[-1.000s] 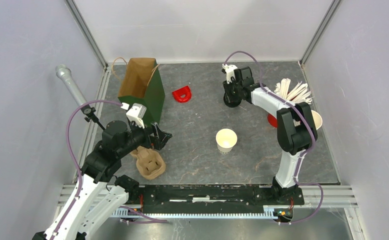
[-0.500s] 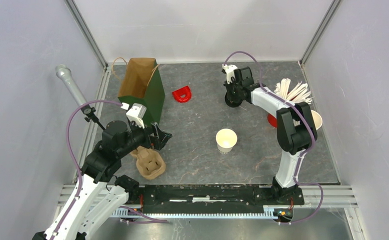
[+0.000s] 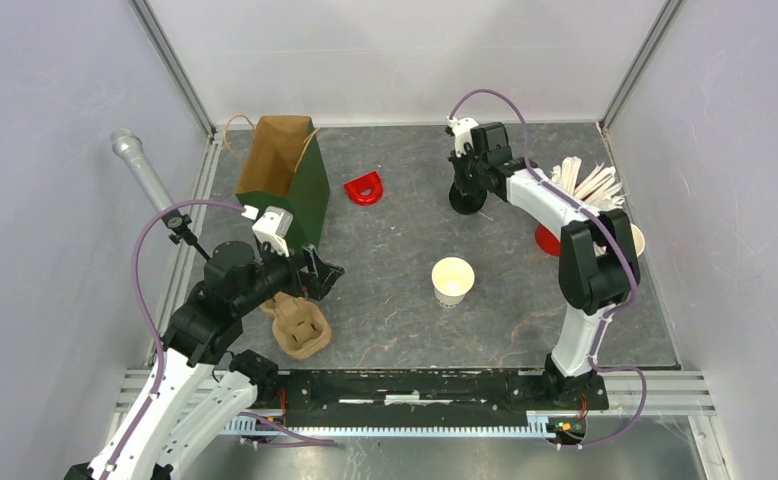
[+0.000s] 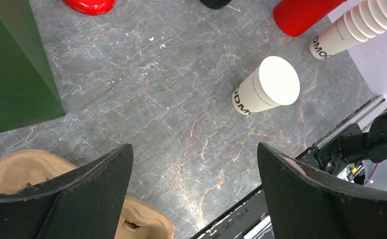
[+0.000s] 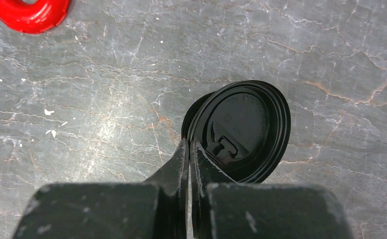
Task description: Pack the takeout coffee
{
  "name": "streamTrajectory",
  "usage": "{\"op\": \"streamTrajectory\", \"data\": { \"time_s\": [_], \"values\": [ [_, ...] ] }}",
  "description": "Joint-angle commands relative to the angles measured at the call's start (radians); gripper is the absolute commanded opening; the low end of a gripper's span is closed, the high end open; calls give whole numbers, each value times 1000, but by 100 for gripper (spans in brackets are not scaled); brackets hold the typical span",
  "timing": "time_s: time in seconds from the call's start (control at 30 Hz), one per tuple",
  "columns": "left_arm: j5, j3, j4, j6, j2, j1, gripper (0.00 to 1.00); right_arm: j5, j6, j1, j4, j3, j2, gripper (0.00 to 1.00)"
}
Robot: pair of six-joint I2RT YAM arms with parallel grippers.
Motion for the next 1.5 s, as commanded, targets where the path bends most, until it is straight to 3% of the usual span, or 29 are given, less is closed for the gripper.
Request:
{"op": "streamTrajectory", "data": {
  "time_s": [0.0, 0.27, 0.57, 0.73, 0.9, 1.13, 1.27, 1.47],
  "values": [
    [-8, -12, 33, -15, -1, 8, 100, -5, 14, 2, -34, 58, -68, 0],
    [55, -94, 178, 61, -92, 8, 99, -208, 95, 34, -37, -58, -276, 0],
    [363, -53, 335, 263, -91, 7, 83, -428, 141, 210, 42, -366, -643, 0],
    [550, -19, 418, 434, -52, 3, 83, -563, 216, 322, 154, -554, -812, 0],
    [674, -22, 459, 638, -39, -12, 87, -675, 272, 354, 274, -694, -934, 0],
    [841, 23, 414, 810, 78, -37, 89, -754, 319, 381, 282, -720, -952, 0],
    [852, 43, 399, 859, 161, -97, 85, -780, 343, 386, 321, -711, -967, 0],
    [729, 107, 276, 988, 261, -232, 84, -786, 358, 390, 322, -689, -993, 0]
  ]
}}
